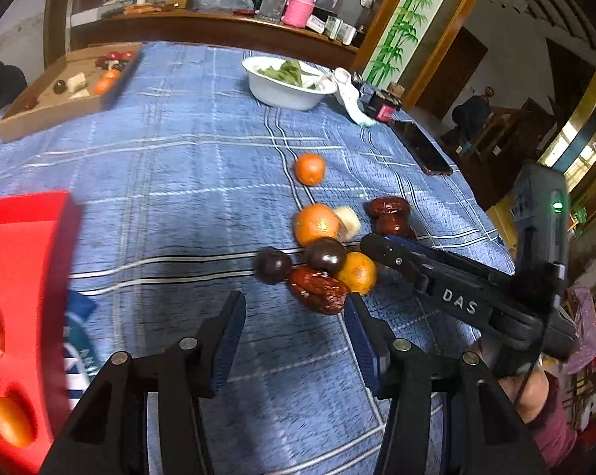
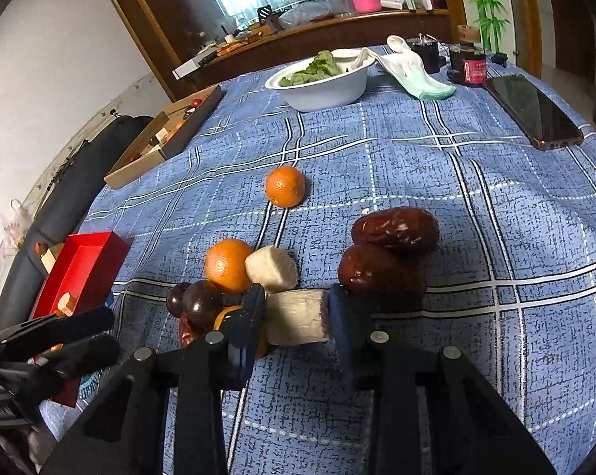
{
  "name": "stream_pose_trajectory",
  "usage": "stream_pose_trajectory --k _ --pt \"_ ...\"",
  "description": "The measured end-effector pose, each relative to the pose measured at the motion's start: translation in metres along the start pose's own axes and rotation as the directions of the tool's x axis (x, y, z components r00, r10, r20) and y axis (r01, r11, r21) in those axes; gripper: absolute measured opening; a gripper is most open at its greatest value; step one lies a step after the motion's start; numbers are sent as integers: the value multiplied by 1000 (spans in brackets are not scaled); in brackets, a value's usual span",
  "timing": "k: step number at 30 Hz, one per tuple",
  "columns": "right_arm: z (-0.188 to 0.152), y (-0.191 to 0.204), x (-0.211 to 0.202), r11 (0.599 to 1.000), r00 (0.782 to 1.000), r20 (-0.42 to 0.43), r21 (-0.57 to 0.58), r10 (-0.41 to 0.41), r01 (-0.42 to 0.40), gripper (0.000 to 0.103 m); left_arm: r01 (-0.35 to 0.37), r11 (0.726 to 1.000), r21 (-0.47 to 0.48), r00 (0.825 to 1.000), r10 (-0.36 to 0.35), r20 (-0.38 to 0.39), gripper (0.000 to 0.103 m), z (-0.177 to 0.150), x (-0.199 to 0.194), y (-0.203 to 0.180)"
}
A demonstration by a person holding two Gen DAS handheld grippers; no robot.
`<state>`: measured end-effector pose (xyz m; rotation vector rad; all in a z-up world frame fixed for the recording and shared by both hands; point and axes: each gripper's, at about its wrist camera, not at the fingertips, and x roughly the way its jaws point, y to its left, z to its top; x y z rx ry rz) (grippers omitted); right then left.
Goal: Organize fruits
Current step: 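Grasp a beige cylinder piece with the right gripper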
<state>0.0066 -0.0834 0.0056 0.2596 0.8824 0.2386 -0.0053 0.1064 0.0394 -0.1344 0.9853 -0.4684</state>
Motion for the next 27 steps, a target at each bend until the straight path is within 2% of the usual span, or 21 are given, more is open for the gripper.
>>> stream_pose_trajectory --k 7,10,13,17,22,27 --pt "1 -3 0 1000 1000 -4 10 28 -28 32 18 1000 0 1000 -18 -8 54 3 33 -14" --pt "1 -4 -1 999 999 -3 14 34 -34 32 13 999 36 1000 -13 -5 35 1 35 -19" --pt "1 -5 -1 999 999 -5 18 38 -37 32 1 999 52 1000 0 -25 23 -5 30 -14" --pt "0 -4 -1 999 999 -10 18 42 -42 32 -41 997 66 999 43 -21 23 -16 14 -3" --pt "0 -5 0 998 999 -13 27 48 -48 32 -64 997 54 998 64 -3 23 -17 12 1" --pt "0 -7 0 998 998 -16 39 56 -55 32 -32 998 62 999 32 2 26 -9 23 -12"
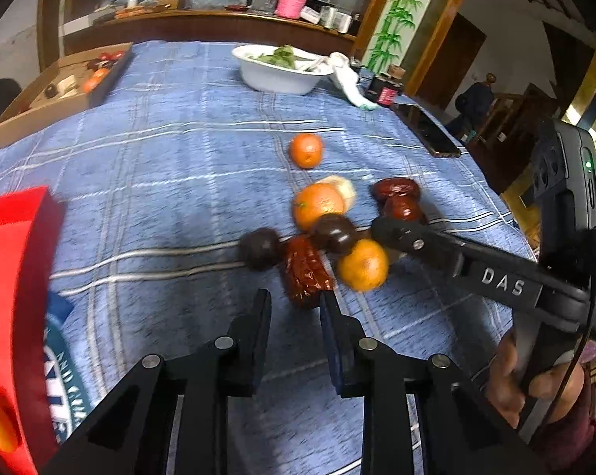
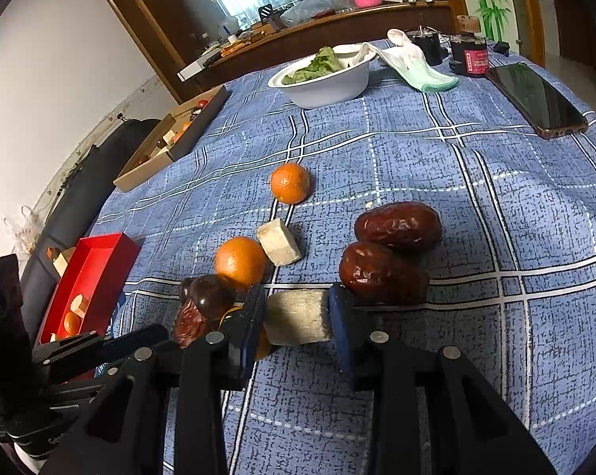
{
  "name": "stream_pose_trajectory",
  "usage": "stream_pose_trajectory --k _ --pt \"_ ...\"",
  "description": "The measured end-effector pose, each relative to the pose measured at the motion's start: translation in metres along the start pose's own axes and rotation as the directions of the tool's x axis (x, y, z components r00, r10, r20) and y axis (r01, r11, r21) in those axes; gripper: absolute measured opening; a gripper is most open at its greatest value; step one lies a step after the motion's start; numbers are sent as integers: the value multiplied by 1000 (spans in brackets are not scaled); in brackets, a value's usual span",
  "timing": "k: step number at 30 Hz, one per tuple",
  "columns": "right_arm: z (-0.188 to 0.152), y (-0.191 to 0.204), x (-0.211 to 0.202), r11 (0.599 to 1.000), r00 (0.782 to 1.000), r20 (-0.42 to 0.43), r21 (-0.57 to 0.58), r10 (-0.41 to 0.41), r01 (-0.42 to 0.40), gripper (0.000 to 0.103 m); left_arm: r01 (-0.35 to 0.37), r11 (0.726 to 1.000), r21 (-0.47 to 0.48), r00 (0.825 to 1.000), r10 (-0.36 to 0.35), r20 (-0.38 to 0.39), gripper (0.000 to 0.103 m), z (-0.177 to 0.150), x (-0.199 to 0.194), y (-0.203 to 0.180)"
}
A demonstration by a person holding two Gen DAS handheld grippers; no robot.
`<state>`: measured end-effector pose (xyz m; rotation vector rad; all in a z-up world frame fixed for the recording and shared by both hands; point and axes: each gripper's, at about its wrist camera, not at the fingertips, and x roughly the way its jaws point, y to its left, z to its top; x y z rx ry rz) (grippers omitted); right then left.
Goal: Organize fruits
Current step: 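Grasp a beige cylinder piece with the right gripper, then grasp a red date with the left gripper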
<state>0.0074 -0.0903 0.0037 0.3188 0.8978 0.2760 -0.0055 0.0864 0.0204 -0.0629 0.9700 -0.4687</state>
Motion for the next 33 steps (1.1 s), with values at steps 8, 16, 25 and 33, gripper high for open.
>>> stream_pose_trajectory --k 8,16,25,33 --pt "1 -5 -1 999 1000 -2 30 22 -22 32 70 995 -69 997 -72 -22 36 10 15 0" --pt "2 -13 -2 996 999 -6 73 54 -54 32 138 974 -182 990 -142 -10 28 17 21 18" --pt "2 -13 -1 995 998 -9 81 61 -60 32 90 985 -147 996 -88 19 27 16 6 17" --pt "3 -14 -1 995 998 -13 84 60 -59 32 53 996 -79 998 -50 33 29 28 20 0"
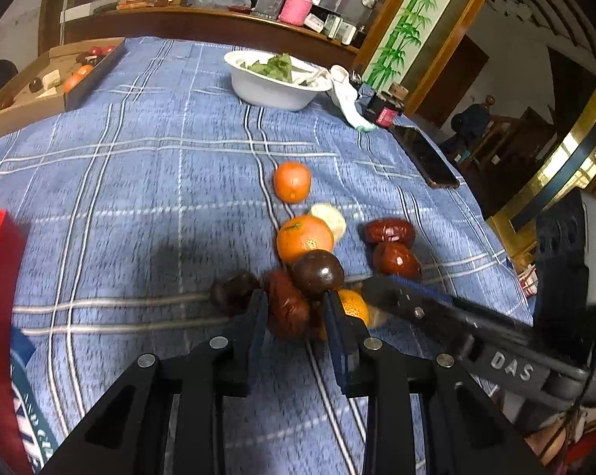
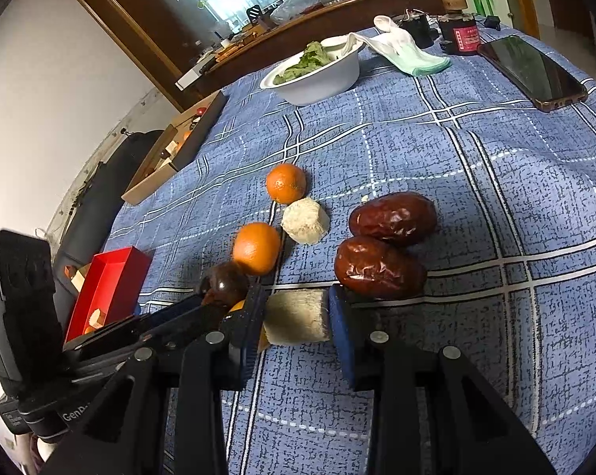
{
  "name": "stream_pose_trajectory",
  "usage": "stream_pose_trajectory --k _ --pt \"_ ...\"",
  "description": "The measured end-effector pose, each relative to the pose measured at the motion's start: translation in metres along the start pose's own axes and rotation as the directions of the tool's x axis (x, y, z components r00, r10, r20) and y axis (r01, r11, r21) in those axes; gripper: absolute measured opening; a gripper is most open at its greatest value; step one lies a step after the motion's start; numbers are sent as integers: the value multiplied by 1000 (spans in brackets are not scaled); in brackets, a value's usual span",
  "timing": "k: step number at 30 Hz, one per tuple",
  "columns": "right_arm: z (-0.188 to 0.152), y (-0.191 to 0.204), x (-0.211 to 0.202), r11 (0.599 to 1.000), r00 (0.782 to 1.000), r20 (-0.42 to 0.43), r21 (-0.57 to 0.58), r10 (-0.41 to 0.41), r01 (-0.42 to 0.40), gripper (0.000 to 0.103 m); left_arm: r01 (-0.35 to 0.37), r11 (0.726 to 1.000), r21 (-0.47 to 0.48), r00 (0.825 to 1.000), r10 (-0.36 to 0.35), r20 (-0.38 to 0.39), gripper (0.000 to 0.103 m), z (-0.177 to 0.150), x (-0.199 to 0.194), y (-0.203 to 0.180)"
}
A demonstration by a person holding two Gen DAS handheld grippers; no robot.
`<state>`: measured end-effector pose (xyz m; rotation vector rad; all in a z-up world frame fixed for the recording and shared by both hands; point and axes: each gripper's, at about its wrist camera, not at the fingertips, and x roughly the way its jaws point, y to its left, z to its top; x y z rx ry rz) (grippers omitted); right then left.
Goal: Organize fruits
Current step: 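Grasp a red date with the left gripper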
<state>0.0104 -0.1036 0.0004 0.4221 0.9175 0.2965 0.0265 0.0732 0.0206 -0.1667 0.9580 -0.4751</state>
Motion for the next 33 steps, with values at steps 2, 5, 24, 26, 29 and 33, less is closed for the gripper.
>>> stream_pose_trajectory --k 2,5,24,26,29,33 --pt "0 -3 -1 1000 1000 2 13 3 -3 32 14 1000 -1 1000 -14 19 29 2 3 4" --pt "1 -6 -1 1000 1000 -1 27 15 -15 32 4 999 40 999 -6 35 21 0 6 2" --pt "2 -8 -10 999 998 46 37 32 -34 32 -53 997 -51 995 57 78 30 -32 -51 49" --pt "2 -8 -10 999 998 46 36 36 -37 32 -70 997 -15 995 71 66 53 -27 -38 40" --pt "1 -8 -9 999 999 41 33 36 -37 32 -132 991 26 991 131 30 54 -28 -15 31" --pt "2 -9 -4 999 999 22 34 25 -26 32 -192 975 111 981 187 51 42 -34 -16 15"
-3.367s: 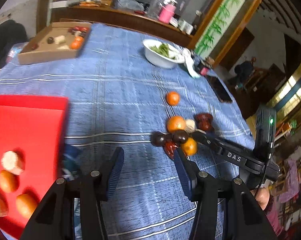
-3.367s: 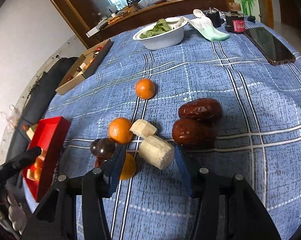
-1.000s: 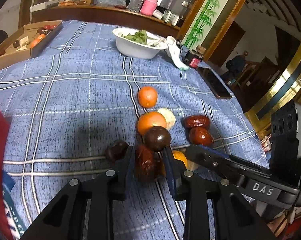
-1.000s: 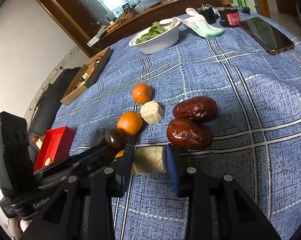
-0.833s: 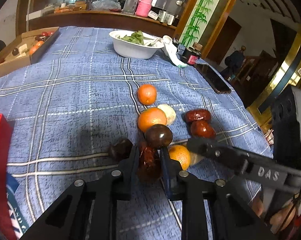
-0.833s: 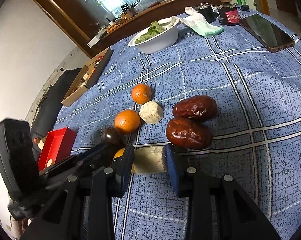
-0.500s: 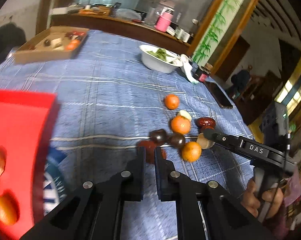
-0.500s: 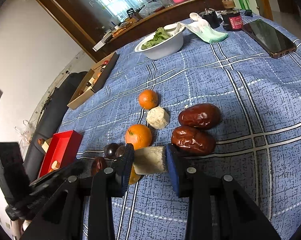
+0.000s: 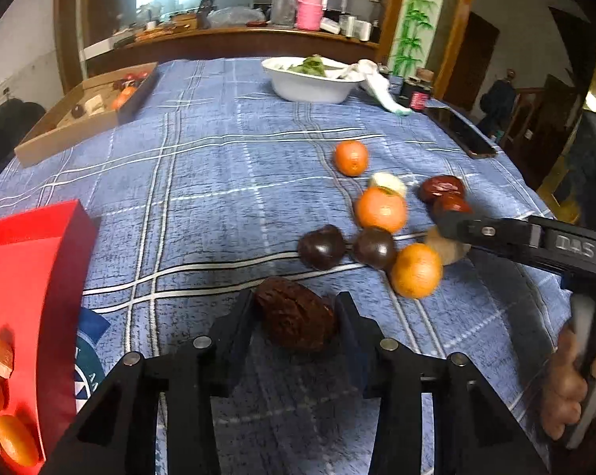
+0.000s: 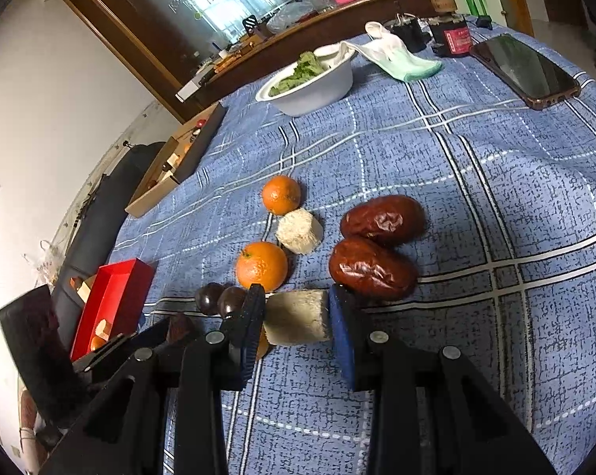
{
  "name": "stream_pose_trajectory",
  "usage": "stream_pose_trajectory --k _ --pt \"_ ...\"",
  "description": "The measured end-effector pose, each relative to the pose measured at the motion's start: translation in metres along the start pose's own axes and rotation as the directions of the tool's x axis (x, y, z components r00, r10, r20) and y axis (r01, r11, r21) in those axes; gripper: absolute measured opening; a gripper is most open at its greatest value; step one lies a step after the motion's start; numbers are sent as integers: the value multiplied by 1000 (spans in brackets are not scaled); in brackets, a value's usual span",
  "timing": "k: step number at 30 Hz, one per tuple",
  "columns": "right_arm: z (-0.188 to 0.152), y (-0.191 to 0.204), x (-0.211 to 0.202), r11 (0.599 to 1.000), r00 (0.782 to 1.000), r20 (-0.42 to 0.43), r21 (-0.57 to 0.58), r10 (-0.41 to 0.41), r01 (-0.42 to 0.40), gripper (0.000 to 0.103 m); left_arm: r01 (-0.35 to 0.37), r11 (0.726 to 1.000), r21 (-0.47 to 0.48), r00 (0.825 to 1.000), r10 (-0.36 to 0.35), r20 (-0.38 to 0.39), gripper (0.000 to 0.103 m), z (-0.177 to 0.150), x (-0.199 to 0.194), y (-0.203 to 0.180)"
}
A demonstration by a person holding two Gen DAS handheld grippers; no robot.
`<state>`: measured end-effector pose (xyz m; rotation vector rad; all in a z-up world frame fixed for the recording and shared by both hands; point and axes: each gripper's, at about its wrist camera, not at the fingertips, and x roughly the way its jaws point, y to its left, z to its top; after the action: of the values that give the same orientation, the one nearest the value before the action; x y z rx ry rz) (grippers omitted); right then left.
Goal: Organize fruits
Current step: 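Grasp a red date with the left gripper, then carry the red date with the left gripper while the right gripper carries the beige piece to the tray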
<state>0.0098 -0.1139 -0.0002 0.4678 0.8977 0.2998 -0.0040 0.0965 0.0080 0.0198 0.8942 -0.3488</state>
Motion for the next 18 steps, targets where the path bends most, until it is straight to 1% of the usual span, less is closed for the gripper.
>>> stream_pose_trajectory --k 3,5,7,8,10,12,15,18 --pt "1 -4 4 1000 1000 -19 10 13 -13 32 19 999 -42 999 -18 36 40 -2 -14 8" --pt "1 -3 4 1000 1000 -21 8 13 -13 32 42 995 -94 998 -36 58 35 -4 -24 17" --pt "0 -1 7 1000 999 -35 -7 6 -6 38 66 987 -149 995 -55 78 35 -9 -35 28" --pt "-1 0 10 1000 999 -49 -11 4 -5 38 72 983 -169 994 -58 88 34 -12 -41 34" --pt "-3 5 10 999 999 -38 -48 -24 22 38 78 978 -193 992 -58 109 32 -18 -57 47" --pt "-6 12 10 994 998 -22 -89 -61 58 35 64 978 -199 991 -39 129 32 -20 -75 59" --pt "-10 23 4 983 993 24 -137 -119 121 34 51 975 -217 984 -12 177 32 -22 -113 91" --pt "-11 37 -15 987 995 54 -135 -82 89 34 -7 972 -235 979 55 199 32 -20 -140 125"
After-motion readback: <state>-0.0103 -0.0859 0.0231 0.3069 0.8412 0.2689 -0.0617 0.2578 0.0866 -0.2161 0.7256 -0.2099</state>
